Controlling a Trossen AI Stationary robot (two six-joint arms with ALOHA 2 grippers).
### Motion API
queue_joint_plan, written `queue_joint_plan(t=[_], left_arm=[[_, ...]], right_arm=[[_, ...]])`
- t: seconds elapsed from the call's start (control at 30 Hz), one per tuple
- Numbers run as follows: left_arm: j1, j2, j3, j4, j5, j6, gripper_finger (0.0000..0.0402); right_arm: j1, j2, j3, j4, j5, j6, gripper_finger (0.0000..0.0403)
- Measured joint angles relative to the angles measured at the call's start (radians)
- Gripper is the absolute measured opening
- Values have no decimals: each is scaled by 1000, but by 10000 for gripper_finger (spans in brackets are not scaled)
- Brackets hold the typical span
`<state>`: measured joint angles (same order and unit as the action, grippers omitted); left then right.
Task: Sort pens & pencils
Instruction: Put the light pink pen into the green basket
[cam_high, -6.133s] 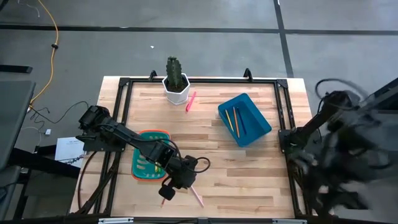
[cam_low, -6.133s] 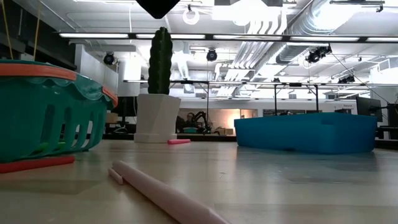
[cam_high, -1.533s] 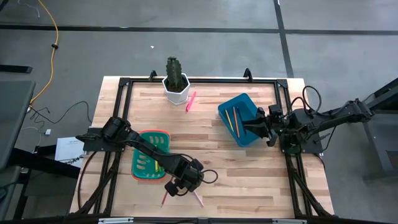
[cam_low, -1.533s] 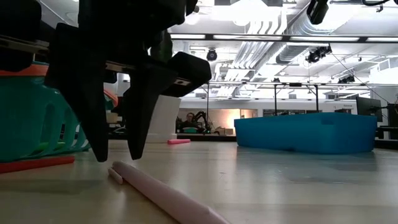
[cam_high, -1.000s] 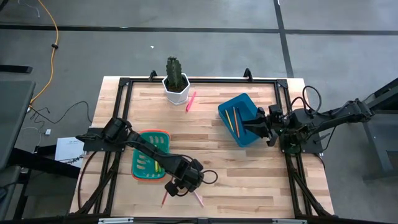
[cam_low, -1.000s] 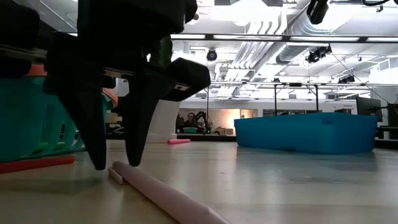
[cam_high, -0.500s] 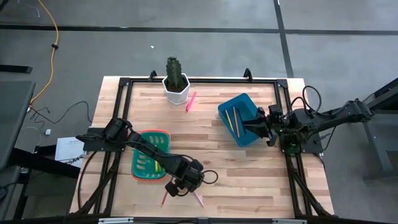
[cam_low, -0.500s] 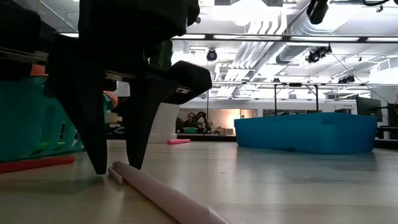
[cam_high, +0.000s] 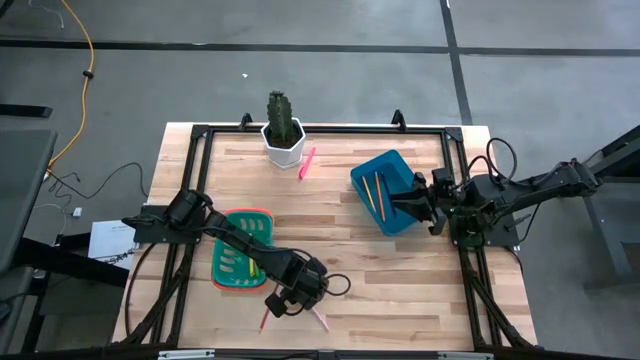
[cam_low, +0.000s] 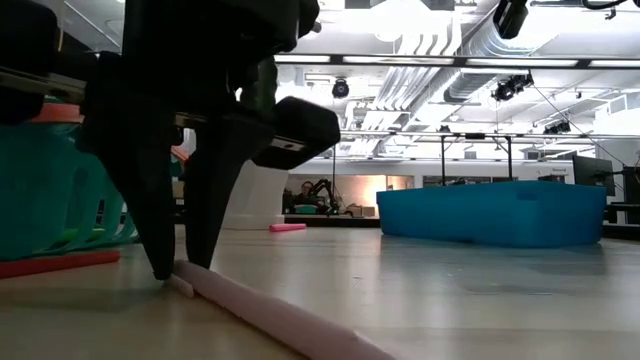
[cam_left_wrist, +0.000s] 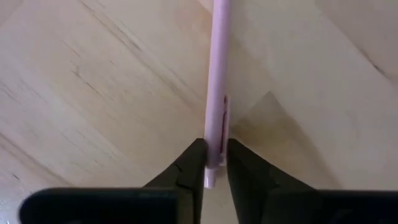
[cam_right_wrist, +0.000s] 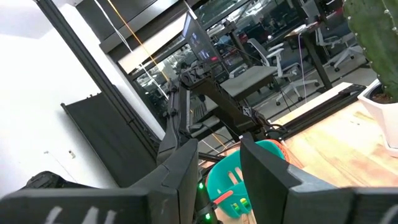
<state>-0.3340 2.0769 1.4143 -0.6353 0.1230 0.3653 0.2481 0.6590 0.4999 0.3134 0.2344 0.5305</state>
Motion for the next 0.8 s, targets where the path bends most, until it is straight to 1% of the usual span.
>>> queue_joint_plan(t=[0.13,0.23,0.53,0.8], left_arm=[[0,-1,2,6,3,0,24],[0,-1,2,5,3,0,16],[0,-1,1,3,18,0,25],[0,0,1,-10,30,-5,20]], right_arm=[[0,0,0,0,0,0,109],[0,0,0,-1,0,0,109],[0,0,0,-2,0,0,109],[0,0,0,-3,0,0,109]])
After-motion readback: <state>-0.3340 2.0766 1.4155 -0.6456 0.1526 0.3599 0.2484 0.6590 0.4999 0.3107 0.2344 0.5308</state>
